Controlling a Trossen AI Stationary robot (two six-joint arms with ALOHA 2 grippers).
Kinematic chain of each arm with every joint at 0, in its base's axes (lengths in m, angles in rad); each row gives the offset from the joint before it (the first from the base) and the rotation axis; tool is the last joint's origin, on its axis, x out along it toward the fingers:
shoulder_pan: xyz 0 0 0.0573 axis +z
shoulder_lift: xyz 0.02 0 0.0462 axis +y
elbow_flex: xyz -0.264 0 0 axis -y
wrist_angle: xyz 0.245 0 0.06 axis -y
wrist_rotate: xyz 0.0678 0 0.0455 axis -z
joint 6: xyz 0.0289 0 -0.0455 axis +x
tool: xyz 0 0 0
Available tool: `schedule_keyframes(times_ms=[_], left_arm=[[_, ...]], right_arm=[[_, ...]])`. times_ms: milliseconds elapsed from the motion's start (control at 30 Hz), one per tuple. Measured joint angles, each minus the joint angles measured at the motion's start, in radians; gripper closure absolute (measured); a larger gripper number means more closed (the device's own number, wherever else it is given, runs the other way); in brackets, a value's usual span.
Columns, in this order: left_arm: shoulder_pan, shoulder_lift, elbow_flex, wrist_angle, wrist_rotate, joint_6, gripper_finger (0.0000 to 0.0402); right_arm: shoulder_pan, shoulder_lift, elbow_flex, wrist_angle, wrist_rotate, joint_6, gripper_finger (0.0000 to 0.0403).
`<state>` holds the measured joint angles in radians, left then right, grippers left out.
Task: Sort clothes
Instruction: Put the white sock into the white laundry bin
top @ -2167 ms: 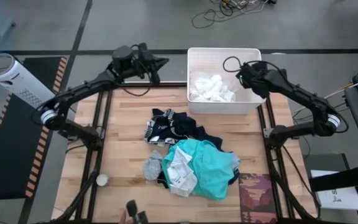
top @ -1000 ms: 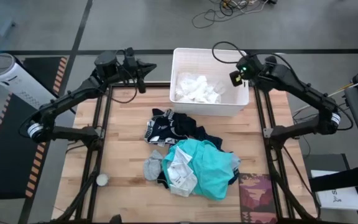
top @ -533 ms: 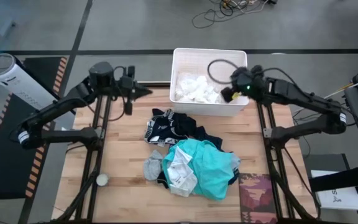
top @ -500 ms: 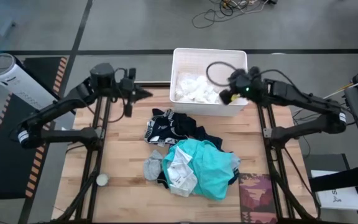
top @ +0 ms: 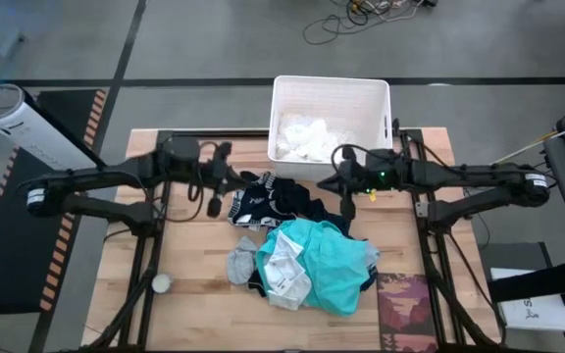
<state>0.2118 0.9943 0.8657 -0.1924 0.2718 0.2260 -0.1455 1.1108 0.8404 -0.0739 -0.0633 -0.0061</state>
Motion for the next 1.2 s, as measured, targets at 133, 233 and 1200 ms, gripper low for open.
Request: schedule_keyframes(times_ms=[133,233,1200], left_arm=[[-0.066,-0.004,-0.148,0.265,0.001,-0.068,0.0401],[-0.074,-0.001,-0.244,0.430,0.000,-0.137,0.0401],[-0.101,0.295,-0.366,0.606,0.133,-0.483,0.0201]], right_arm=[[0.000,-0.047,-0.081,0.071,-0.007,-0.006,0.0403],[0.007,-0.091,-0.120,0.080,-0.006,0.011,0.0403],[0.043,-0.207,-0.230,0.090,0.040,-0.003,0.0403]])
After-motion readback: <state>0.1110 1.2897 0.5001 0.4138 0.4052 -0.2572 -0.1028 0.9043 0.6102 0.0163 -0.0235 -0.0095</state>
